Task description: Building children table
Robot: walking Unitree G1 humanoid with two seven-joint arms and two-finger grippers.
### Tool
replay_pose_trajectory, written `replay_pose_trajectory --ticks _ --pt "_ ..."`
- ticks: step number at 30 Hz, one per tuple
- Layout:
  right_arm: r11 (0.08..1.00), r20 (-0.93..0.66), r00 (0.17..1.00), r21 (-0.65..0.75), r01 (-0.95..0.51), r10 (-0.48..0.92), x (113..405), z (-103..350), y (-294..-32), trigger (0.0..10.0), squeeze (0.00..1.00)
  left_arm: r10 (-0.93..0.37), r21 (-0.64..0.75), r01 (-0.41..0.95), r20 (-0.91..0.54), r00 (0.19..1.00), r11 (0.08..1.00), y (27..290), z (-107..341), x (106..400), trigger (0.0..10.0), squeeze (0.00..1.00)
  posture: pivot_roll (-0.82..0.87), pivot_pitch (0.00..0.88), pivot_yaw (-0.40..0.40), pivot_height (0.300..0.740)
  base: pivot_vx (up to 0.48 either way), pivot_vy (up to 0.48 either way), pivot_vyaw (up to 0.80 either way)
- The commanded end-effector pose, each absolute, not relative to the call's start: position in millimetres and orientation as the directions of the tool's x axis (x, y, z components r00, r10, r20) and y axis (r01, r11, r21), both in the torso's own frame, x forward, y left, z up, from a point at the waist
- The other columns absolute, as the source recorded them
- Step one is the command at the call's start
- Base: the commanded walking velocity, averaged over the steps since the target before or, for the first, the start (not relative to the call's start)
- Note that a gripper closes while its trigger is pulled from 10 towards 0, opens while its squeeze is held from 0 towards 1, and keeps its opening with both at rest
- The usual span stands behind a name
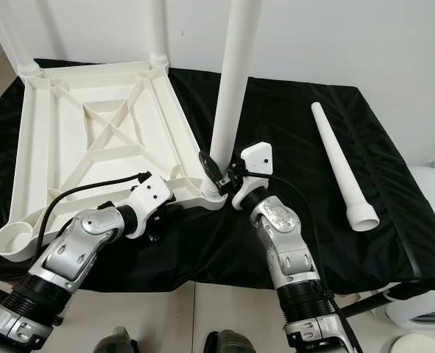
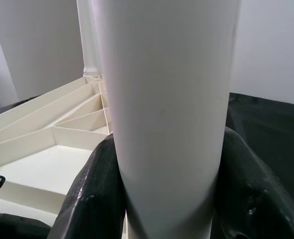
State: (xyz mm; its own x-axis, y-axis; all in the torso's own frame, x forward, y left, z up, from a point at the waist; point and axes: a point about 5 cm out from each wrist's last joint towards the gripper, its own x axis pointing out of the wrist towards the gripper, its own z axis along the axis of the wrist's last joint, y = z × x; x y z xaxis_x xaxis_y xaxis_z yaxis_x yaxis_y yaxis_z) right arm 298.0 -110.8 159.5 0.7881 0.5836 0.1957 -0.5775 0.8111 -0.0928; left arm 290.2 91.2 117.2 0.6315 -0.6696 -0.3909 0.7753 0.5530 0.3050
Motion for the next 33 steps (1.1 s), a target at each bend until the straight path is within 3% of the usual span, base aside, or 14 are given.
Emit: replay_pose_trajectory --ticks 1,10,22,33 --pt "0.805 0.084 0.801 -0.019 -0.593 0.592 294.7 134.6 -112.3 10.0 0.0 -0.652 0.331 0.759 -0.388 0.651 0.561 95.0 120.8 291.9 10.0 0.0 0.07 0.039 -0.056 0.74 0.0 0.0 0.0" --pt "0.805 0.01 0.806 0.044 -0.591 0.591 304.3 135.2 -113.9 10.0 0.0 -0.656 0.33 0.762 -0.388 0.647 0.557 94.3 121.6 291.6 10.0 0.0 0.07 0.039 -0.052 0.74 0.0 0.0 0.0" --pt "0.731 -0.026 0.733 -0.056 -0.68 0.68 308.2 147.7 -114.2 10.0 0.0 -0.655 0.333 0.761 -0.387 0.649 0.557 94.4 123.8 291.7 10.0 0.0 0.07 0.038 -0.053 0.74 0.0 0.0 0.0" --pt "0.764 -0.028 0.766 -0.058 -0.643 0.642 307.2 141.4 -119.2 10.0 0.0 -0.652 0.333 0.758 -0.386 0.653 0.561 95.0 124.3 290.0 10.0 0.0 0.08 0.042 -0.061 0.74 0.0 0.0 0.0"
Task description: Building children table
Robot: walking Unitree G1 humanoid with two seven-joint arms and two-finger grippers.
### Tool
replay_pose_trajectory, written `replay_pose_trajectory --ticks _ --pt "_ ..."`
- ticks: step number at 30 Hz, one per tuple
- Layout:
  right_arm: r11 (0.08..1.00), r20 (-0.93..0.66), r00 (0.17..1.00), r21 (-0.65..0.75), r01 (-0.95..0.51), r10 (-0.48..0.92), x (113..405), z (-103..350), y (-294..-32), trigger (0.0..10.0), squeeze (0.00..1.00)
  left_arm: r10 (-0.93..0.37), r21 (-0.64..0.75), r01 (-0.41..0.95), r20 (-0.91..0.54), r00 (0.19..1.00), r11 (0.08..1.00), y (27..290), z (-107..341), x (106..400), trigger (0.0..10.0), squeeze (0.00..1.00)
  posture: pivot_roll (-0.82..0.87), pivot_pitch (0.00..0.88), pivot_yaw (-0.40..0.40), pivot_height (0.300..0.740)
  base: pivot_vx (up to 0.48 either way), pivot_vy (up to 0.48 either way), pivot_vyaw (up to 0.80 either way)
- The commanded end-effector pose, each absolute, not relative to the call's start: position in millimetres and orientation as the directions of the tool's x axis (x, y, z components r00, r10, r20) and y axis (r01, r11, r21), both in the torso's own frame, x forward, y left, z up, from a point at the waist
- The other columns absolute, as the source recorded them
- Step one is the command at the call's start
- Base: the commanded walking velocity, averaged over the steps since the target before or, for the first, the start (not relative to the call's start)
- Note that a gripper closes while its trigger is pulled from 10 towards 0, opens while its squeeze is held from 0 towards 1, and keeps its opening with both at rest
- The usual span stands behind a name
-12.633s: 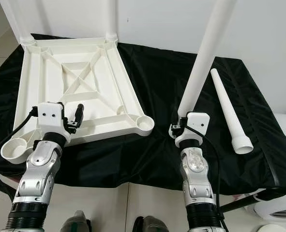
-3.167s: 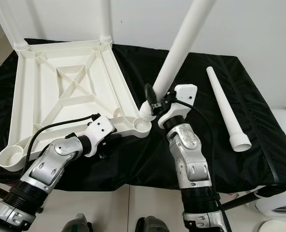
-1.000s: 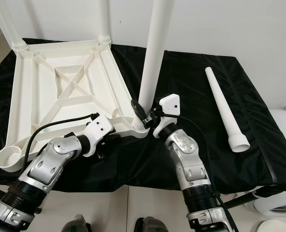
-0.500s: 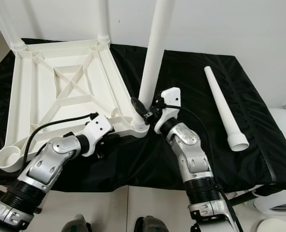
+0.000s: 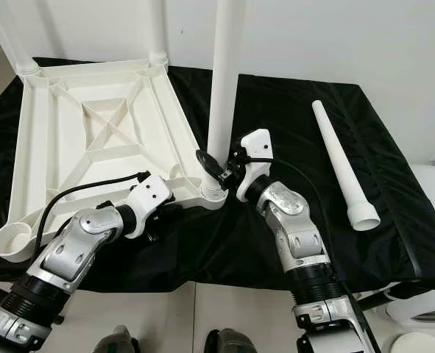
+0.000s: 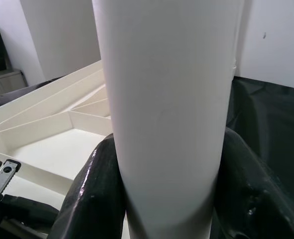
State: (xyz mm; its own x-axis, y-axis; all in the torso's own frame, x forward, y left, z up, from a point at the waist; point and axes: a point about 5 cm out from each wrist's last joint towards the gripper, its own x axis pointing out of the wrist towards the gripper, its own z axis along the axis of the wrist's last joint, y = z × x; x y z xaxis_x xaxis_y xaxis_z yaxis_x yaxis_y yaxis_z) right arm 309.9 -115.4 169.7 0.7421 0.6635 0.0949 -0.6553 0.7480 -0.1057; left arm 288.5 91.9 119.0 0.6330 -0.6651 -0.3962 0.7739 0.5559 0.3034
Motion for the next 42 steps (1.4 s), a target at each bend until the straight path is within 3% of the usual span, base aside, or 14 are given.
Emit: replay_pose_trajectory --ticks 1,18,42 --pt "0.77 -0.026 0.772 -0.056 -0.636 0.636 306.6 140.4 -119.9 10.0 0.0 -0.651 0.332 0.757 -0.386 0.653 0.562 95.2 124.4 289.9 10.0 0.0 0.08 0.041 -0.061 0.74 0.0 0.0 0.0" --pt "0.876 0.039 0.875 -0.015 -0.482 0.482 302.4 133.8 -133.3 10.0 0.0 -0.65 0.334 0.756 -0.386 0.655 0.563 96.4 126.0 289.4 10.0 0.0 0.08 0.041 -0.058 0.74 0.0 0.0 0.0" --pt "0.929 0.101 0.924 -0.012 -0.37 0.369 299.0 140.3 -107.2 10.0 0.0 -0.653 0.327 0.756 -0.382 0.655 0.567 94.7 126.3 288.0 10.0 0.0 0.08 0.048 -0.069 0.74 0.0 0.0 0.0"
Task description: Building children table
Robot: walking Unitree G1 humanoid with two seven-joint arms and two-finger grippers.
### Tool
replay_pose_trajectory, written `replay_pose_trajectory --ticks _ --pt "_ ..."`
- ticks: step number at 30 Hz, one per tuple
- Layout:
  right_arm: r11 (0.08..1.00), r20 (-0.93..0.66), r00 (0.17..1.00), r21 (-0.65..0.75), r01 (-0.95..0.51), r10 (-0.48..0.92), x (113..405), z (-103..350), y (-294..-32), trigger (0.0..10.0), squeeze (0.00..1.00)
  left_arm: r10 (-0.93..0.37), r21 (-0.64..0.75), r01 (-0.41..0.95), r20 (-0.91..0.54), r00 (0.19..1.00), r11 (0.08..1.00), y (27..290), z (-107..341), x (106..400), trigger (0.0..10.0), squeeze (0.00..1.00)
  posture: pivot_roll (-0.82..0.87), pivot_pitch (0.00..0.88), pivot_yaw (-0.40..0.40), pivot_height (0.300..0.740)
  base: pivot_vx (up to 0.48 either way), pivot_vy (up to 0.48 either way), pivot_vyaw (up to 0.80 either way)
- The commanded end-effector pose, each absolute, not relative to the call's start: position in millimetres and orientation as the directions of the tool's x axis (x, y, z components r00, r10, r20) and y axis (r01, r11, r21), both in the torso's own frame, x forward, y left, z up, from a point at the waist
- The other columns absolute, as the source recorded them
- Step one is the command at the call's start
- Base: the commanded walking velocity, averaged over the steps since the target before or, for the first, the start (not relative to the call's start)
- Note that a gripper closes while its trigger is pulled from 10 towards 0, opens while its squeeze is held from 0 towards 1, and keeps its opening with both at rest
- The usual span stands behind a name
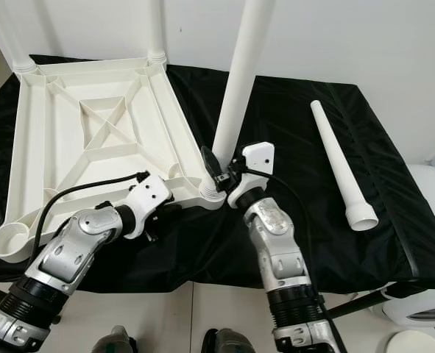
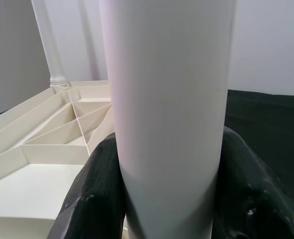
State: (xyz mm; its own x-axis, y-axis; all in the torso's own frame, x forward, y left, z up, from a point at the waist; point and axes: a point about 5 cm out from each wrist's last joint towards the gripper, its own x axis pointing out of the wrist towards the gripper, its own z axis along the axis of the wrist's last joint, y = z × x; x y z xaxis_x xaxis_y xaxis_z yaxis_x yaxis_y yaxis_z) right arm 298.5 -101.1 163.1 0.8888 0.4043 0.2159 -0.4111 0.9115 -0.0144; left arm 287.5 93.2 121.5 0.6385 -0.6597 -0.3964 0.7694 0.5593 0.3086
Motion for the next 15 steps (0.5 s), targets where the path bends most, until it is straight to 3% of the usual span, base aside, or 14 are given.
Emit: replay_pose_trajectory --ticks 1,9,15 --pt "0.933 0.101 0.928 -0.011 -0.36 0.359 299.2 140.4 -106.5 10.0 0.0 -0.652 0.327 0.756 -0.381 0.655 0.568 94.8 126.3 288.0 10.0 0.0 0.08 0.048 -0.069 0.74 0.0 0.0 0.0" --pt "0.955 0.121 0.949 0.017 -0.297 0.293 296.1 142.5 -97.1 10.0 0.0 -0.652 0.325 0.755 -0.38 0.656 0.57 94.4 126.4 287.0 10.0 0.0 0.09 0.053 -0.073 0.74 0.0 0.0 0.0" --pt "0.98 0.124 0.978 0.087 -0.177 0.165 294.7 143.0 -98.3 10.0 0.0 -0.651 0.322 0.755 -0.381 0.656 0.572 94.9 127.0 285.1 10.0 0.0 0.09 0.061 -0.076 0.74 0.0 0.0 0.0"
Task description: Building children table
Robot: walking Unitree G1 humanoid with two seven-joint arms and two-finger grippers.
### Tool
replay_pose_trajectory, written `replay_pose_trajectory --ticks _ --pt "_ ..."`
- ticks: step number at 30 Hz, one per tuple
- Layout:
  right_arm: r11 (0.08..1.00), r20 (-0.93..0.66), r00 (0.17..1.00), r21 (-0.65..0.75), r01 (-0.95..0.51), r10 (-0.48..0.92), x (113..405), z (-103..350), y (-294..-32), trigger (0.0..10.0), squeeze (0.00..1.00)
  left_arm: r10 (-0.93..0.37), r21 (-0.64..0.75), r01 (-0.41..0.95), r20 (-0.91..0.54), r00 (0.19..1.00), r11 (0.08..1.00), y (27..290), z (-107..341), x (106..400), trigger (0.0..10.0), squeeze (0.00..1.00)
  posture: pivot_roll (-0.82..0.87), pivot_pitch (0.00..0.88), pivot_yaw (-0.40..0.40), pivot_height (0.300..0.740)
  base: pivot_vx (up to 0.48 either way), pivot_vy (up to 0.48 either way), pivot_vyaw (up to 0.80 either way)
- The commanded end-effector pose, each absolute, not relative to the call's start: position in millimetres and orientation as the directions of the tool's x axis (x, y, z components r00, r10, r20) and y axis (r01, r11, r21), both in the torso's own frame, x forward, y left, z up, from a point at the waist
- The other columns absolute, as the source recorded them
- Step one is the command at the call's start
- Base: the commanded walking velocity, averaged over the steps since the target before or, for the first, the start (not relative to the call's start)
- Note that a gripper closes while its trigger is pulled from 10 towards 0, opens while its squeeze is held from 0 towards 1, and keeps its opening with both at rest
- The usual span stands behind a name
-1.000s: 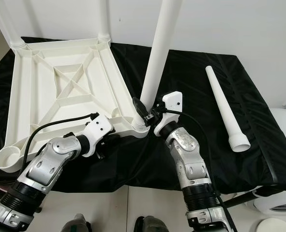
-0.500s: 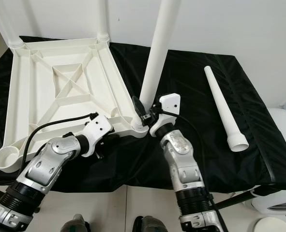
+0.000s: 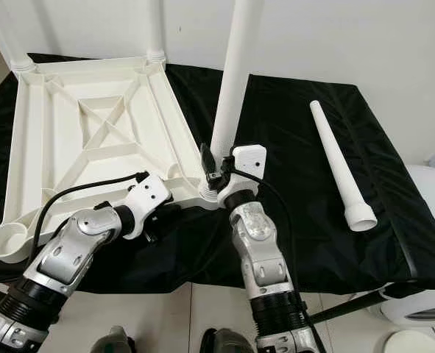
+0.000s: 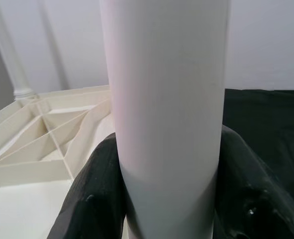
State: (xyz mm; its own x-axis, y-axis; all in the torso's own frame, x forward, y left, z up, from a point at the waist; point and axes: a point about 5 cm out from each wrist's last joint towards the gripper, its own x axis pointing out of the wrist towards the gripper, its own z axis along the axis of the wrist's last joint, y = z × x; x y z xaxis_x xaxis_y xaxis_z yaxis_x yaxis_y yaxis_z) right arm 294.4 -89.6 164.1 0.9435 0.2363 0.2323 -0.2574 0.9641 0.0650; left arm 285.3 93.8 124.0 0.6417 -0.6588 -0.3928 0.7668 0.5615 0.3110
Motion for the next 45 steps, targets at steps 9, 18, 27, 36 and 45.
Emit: replay_pose_trajectory --ticks 9,18,27,36,45 --pt "0.99 0.149 0.986 0.105 -0.093 0.077 291.4 144.4 -96.3 10.0 0.0 -0.646 0.321 0.752 -0.384 0.659 0.576 97.0 127.1 284.0 10.0 0.0 0.1 0.066 -0.077 0.74 0.0 0.0 0.0" --pt "0.99 0.185 0.979 0.097 -0.099 0.08 285.4 144.7 -92.3 10.0 0.0 -0.642 0.319 0.749 -0.386 0.662 0.581 98.2 127.7 282.1 10.0 0.0 0.11 0.077 -0.083 0.74 0.0 0.0 0.0" --pt "0.993 0.223 0.972 0.069 -0.094 0.077 275.0 140.0 -106.9 10.0 0.0 -0.639 0.32 0.745 -0.384 0.667 0.585 98.5 128.0 281.6 10.0 0.0 0.11 0.072 -0.085 0.74 0.0 0.0 0.0" --pt "0.992 0.217 0.969 0.027 -0.126 0.118 267.1 126.7 -117.3 10.0 0.0 -0.642 0.32 0.747 -0.383 0.664 0.582 97.7 128.5 281.9 10.0 0.0 0.1 0.064 -0.08 0.74 0.0 0.0 0.0" --pt "0.994 0.149 0.985 0.052 -0.091 0.082 276.0 122.1 -117.8 10.0 0.0 -0.647 0.317 0.751 -0.383 0.66 0.579 95.8 128.0 281.6 10.0 0.0 0.09 0.057 -0.081 0.74 0.0 0.0 0.0"
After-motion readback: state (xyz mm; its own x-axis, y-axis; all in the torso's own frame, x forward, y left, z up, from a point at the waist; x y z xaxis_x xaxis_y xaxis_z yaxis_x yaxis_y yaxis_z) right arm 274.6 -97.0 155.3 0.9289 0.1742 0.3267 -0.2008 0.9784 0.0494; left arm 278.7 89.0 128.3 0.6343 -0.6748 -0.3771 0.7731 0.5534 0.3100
